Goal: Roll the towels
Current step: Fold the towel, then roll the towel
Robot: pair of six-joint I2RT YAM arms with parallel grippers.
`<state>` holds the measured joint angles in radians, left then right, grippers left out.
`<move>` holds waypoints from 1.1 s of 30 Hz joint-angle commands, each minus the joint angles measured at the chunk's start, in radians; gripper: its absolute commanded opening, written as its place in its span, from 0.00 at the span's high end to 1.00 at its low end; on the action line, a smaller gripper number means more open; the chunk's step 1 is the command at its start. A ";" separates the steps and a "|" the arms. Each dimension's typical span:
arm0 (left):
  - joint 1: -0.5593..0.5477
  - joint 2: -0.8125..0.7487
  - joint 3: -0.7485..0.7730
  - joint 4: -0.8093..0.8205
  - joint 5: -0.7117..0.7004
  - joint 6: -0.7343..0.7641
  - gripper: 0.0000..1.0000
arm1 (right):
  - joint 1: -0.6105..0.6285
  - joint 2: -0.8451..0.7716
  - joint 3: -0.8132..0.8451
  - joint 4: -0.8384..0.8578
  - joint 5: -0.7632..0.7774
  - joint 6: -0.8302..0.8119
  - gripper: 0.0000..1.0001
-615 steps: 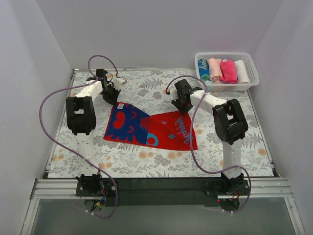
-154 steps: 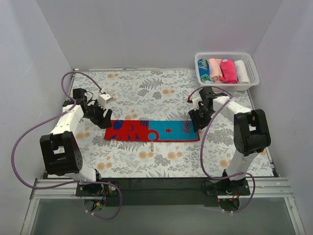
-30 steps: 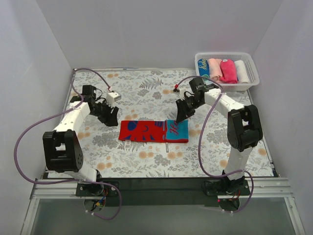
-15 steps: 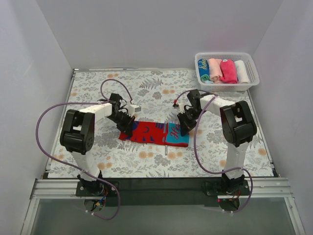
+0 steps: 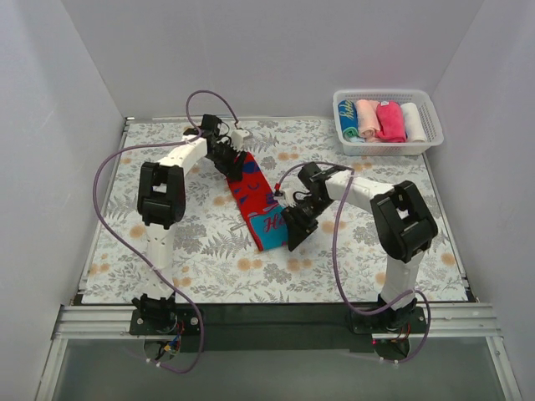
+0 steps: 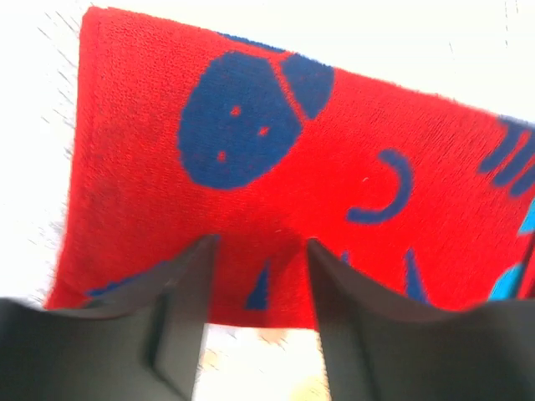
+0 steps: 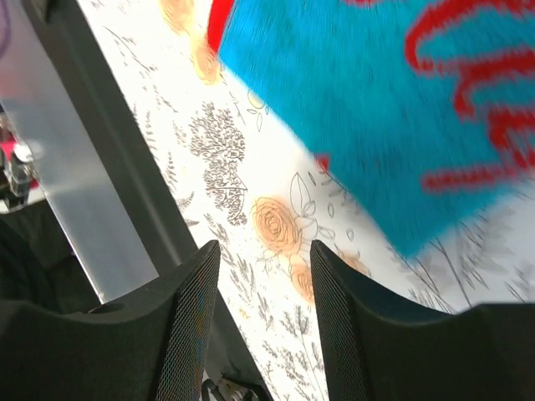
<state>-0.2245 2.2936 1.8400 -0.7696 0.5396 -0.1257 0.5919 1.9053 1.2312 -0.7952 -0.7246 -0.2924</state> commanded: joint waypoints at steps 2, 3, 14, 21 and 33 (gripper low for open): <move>0.005 -0.020 0.113 -0.025 0.054 0.015 0.52 | -0.099 -0.115 0.059 -0.041 -0.072 -0.021 0.54; 0.005 -0.038 0.101 -0.019 0.037 0.012 0.48 | -0.116 -0.123 0.060 -0.039 -0.068 -0.021 0.54; 0.005 -0.304 -0.218 0.066 0.049 -0.048 0.49 | -0.168 0.030 0.151 0.022 0.013 0.022 0.62; 0.005 -0.393 -0.330 0.076 0.053 -0.015 0.53 | -0.159 0.112 0.142 0.088 -0.032 0.075 0.64; 0.040 -0.704 -0.493 0.205 0.108 -0.029 0.41 | 0.014 0.061 -0.064 0.226 -0.062 0.150 0.69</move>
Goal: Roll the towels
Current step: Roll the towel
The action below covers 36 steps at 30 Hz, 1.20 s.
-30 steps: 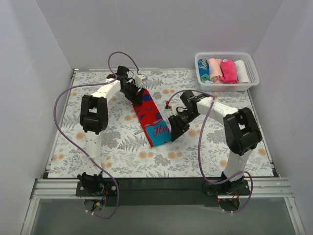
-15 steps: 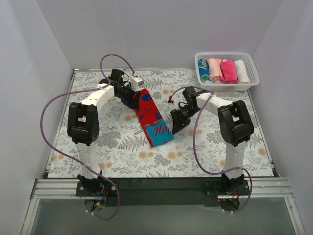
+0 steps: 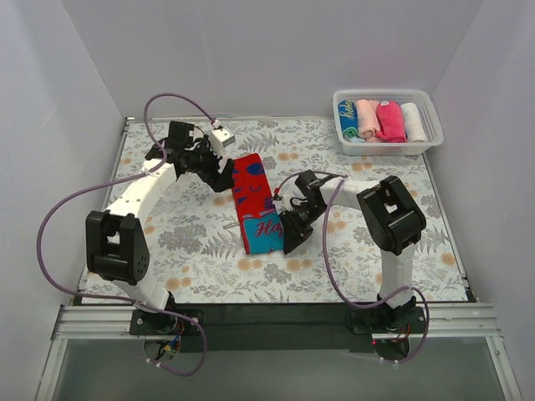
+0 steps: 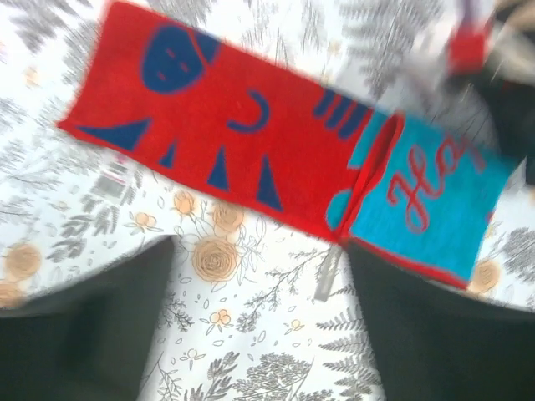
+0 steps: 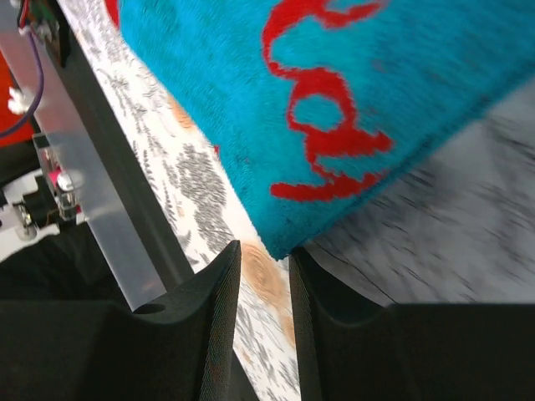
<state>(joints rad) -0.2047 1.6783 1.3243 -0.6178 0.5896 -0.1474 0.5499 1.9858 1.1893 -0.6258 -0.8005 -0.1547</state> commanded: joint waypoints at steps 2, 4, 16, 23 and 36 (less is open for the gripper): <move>0.033 -0.118 0.035 0.023 0.062 -0.038 0.02 | 0.082 -0.024 -0.016 0.055 -0.018 0.015 0.68; 0.050 -0.146 0.035 0.012 0.094 -0.041 0.02 | 0.087 -0.041 -0.020 0.052 -0.035 0.017 0.67; -0.065 -0.486 -0.380 -0.105 0.147 0.403 0.28 | -0.030 -0.228 0.093 -0.106 -0.019 -0.085 0.63; -0.404 -0.572 -0.592 0.059 -0.161 0.497 0.45 | 0.004 0.011 0.335 -0.011 -0.101 0.059 0.64; -0.687 -0.387 -0.697 0.329 -0.379 0.457 0.52 | 0.051 0.238 0.310 0.092 -0.043 0.073 0.65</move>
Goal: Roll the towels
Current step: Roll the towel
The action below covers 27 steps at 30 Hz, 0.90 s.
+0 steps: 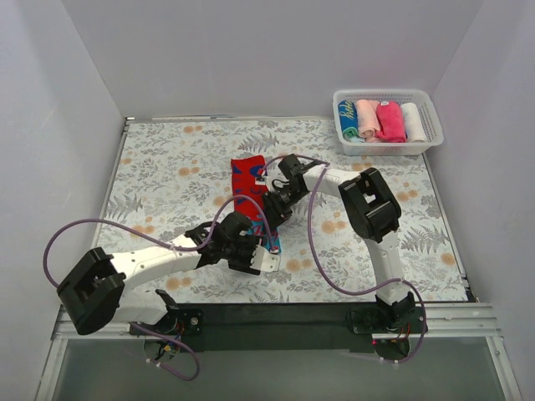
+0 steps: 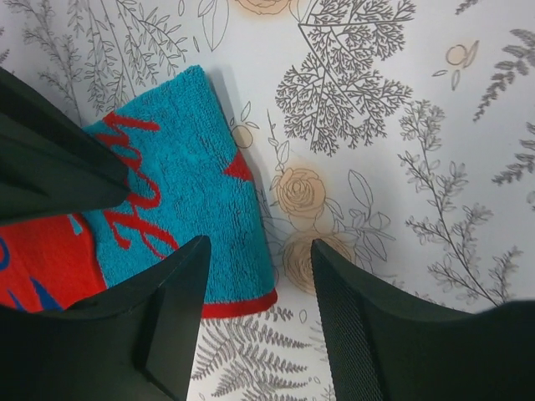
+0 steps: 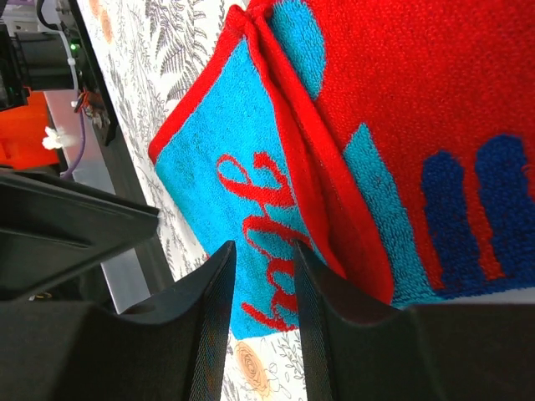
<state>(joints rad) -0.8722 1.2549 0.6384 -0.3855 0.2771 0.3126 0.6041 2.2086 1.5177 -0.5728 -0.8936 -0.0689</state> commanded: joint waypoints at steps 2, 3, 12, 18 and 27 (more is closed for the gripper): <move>-0.022 0.064 -0.019 0.125 -0.087 -0.006 0.56 | -0.003 0.014 -0.043 0.048 0.051 -0.012 0.65; -0.022 0.077 -0.020 0.129 -0.091 -0.006 0.57 | -0.004 0.011 -0.051 0.051 0.054 -0.014 0.65; -0.024 0.121 -0.042 0.097 -0.075 -0.016 0.87 | -0.001 -0.010 -0.108 0.056 0.062 -0.034 0.65; -0.024 0.031 0.056 -0.136 0.209 -0.095 1.00 | 0.017 -0.073 -0.201 0.060 0.058 -0.049 0.65; 0.016 0.077 0.153 -0.289 0.339 -0.159 1.00 | 0.019 -0.197 -0.260 0.028 0.059 -0.088 0.60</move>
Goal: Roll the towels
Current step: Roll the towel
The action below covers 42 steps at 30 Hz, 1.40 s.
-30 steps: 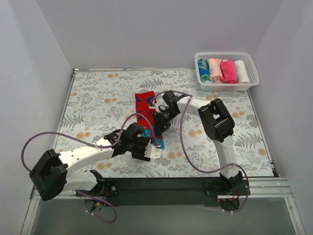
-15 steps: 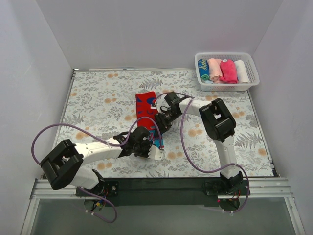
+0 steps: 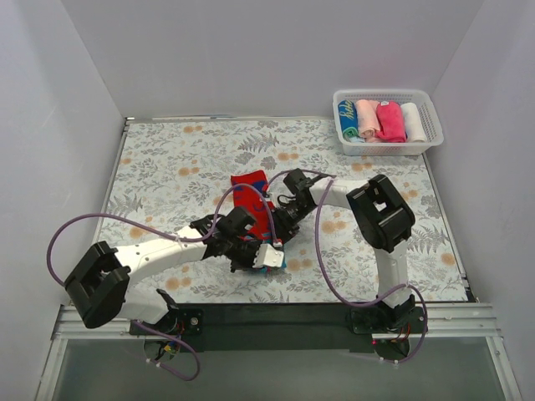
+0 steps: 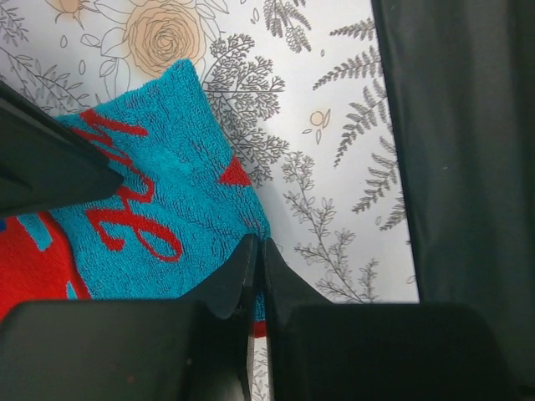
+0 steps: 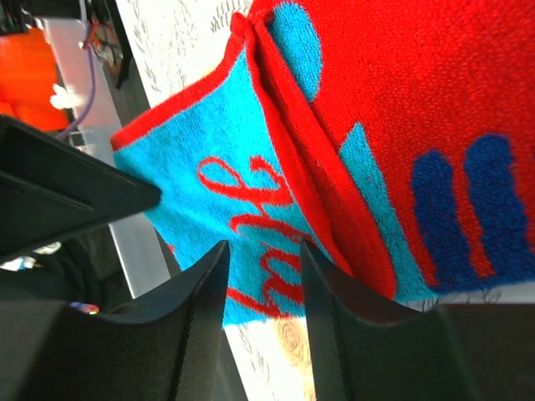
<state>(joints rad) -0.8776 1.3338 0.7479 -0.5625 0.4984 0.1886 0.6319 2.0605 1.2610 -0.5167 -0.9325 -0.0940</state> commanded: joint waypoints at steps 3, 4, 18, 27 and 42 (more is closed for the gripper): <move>0.077 0.036 0.088 -0.152 0.185 -0.032 1.00 | -0.020 -0.085 0.034 -0.080 0.103 -0.085 0.57; 0.092 0.041 0.096 -0.157 0.201 -0.032 1.00 | -0.021 -0.092 0.046 -0.088 0.107 -0.090 0.57; 0.209 0.157 0.228 -0.208 0.272 -0.014 1.00 | -0.020 0.030 0.209 -0.085 0.173 -0.081 0.61; 0.281 0.242 0.307 -0.157 0.241 -0.024 1.00 | 0.014 0.073 0.175 -0.082 0.231 -0.134 0.64; 0.381 0.289 0.248 0.004 0.164 -0.055 1.00 | 0.012 0.039 0.199 -0.089 0.253 -0.121 0.63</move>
<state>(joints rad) -0.5018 1.6367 1.0107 -0.6136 0.6758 0.1360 0.6403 2.1197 1.4509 -0.5976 -0.7586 -0.1890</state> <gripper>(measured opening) 0.018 0.363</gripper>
